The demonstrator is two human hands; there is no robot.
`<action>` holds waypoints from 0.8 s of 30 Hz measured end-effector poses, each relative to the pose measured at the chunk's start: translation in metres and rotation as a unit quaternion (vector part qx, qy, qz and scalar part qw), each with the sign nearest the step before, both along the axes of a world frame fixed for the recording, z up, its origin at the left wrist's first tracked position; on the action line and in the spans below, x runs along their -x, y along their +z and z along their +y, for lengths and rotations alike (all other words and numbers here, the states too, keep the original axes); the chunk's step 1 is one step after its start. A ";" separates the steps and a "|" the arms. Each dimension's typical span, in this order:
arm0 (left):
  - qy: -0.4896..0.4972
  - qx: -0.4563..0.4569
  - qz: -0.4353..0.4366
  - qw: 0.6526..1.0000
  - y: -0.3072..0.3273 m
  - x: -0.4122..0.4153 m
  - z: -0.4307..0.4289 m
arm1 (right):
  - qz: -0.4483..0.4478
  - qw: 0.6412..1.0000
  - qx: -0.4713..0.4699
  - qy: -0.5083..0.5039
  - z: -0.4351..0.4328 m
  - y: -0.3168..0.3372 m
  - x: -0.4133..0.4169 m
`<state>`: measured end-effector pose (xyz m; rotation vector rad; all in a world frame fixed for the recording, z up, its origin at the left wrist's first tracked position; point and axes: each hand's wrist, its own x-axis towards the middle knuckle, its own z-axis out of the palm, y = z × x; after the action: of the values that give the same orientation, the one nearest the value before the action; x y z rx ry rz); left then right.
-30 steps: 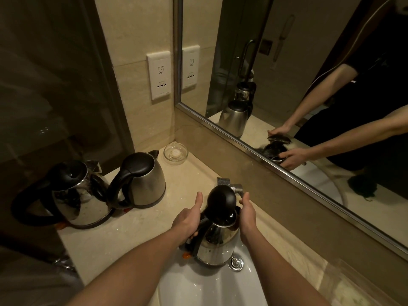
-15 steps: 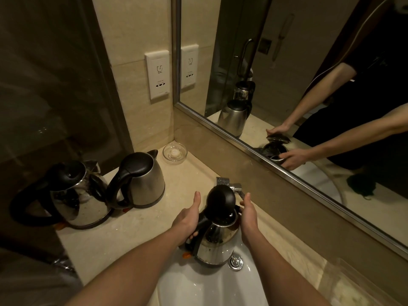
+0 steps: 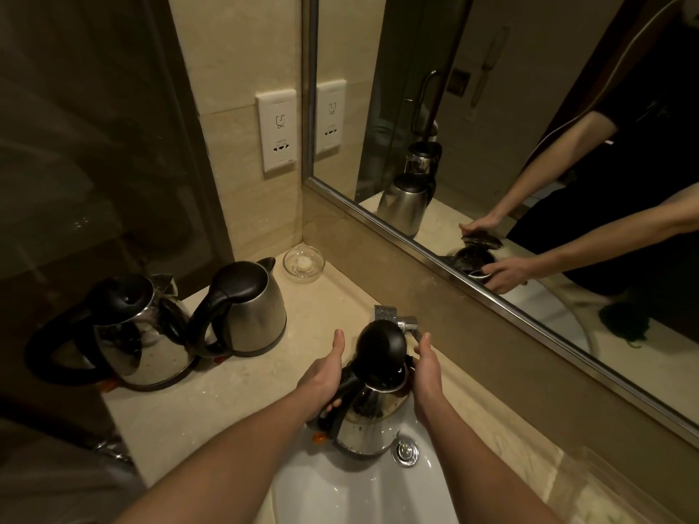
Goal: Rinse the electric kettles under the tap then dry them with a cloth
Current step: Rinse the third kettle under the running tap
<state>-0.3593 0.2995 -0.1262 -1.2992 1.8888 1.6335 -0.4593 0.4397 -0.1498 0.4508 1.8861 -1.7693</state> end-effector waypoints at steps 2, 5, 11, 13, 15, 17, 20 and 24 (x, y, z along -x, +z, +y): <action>0.001 -0.002 -0.004 1.000 0.000 0.000 0.000 | -0.001 1.000 0.000 -0.001 0.000 -0.001 0.000; 0.003 -0.001 -0.009 1.000 0.000 -0.001 0.001 | -0.002 1.000 -0.002 0.000 0.001 0.000 0.000; 0.000 -0.019 -0.011 1.000 0.000 0.000 0.000 | -0.001 1.000 -0.005 0.000 0.004 0.002 0.001; 0.000 -0.027 -0.008 1.000 0.000 -0.001 0.000 | -0.001 1.000 -0.005 -0.003 0.004 0.002 0.001; -0.003 -0.034 -0.006 0.999 0.001 -0.001 0.000 | -0.004 1.000 -0.008 -0.005 0.003 0.002 0.001; -0.009 -0.037 -0.005 0.999 0.001 -0.001 0.000 | -0.006 1.000 -0.008 -0.005 0.003 0.002 0.001; -0.014 -0.040 -0.002 0.999 0.001 0.000 0.000 | -0.001 1.000 -0.006 -0.005 0.003 0.003 0.001; -0.021 -0.040 0.003 0.999 0.006 0.001 0.002 | -0.003 1.000 -0.007 0.000 0.005 0.004 0.002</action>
<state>-0.3601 0.3014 -0.1204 -1.2167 1.8211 1.6762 -0.4614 0.4449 -0.1459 0.4603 1.8951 -1.7545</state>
